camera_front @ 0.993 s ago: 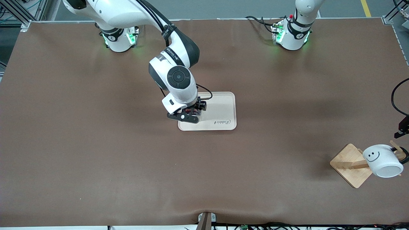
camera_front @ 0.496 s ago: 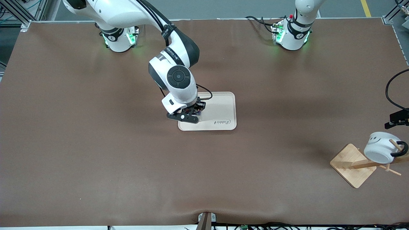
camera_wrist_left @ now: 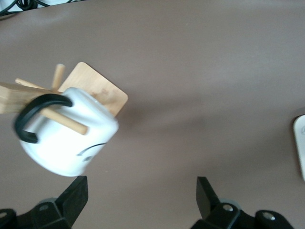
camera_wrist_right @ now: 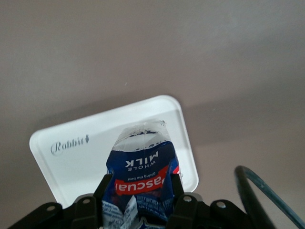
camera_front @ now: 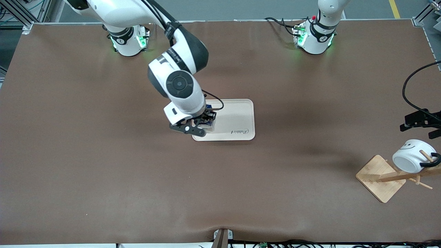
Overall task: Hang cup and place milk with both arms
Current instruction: 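Lift the milk carton with the right gripper while the left gripper withdraws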
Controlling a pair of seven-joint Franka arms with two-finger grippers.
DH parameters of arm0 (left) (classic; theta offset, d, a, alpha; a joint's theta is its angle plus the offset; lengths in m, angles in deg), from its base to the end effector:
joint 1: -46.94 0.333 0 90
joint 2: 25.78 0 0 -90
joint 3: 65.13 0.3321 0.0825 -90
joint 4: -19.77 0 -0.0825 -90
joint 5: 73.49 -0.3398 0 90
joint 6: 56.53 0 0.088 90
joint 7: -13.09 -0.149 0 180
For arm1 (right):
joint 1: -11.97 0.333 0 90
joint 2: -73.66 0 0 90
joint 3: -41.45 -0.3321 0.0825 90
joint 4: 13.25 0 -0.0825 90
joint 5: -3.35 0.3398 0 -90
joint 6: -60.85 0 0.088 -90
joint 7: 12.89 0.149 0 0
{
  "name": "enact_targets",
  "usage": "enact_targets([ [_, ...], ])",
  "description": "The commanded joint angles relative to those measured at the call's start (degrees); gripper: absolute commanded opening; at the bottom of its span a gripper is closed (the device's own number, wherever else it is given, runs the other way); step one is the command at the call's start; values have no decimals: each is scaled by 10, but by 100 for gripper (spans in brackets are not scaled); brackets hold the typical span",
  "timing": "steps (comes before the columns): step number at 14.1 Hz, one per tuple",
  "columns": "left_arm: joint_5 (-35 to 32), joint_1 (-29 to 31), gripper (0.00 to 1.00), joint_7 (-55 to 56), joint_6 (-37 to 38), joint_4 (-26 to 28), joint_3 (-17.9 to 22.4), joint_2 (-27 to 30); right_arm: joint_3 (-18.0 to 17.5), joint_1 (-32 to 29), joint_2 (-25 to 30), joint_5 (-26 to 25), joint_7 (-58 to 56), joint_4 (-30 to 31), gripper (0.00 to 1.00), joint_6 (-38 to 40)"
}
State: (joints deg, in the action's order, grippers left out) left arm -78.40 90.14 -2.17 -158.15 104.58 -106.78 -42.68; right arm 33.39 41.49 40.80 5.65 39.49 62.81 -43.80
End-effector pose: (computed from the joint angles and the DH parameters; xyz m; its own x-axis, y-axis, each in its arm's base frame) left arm 0.5969 0.0788 0.5275 0.9711 -0.2178 0.0976 -0.2263 -0.9702 0.0866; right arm 0.5427 0.4000 0.3833 0.9501 -0.2820 -0.1334 -0.2863 -0.9581 -0.0135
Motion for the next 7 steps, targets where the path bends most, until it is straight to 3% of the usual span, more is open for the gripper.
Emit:
enact_targets([
  [1,-10,6,100,32,3,34,-17,41,-3,-48,27,12,1,1,0,23],
  [7,-10,7,100,130,36,34,-50,69,15,-122,48,13,-63,4,0,72],
])
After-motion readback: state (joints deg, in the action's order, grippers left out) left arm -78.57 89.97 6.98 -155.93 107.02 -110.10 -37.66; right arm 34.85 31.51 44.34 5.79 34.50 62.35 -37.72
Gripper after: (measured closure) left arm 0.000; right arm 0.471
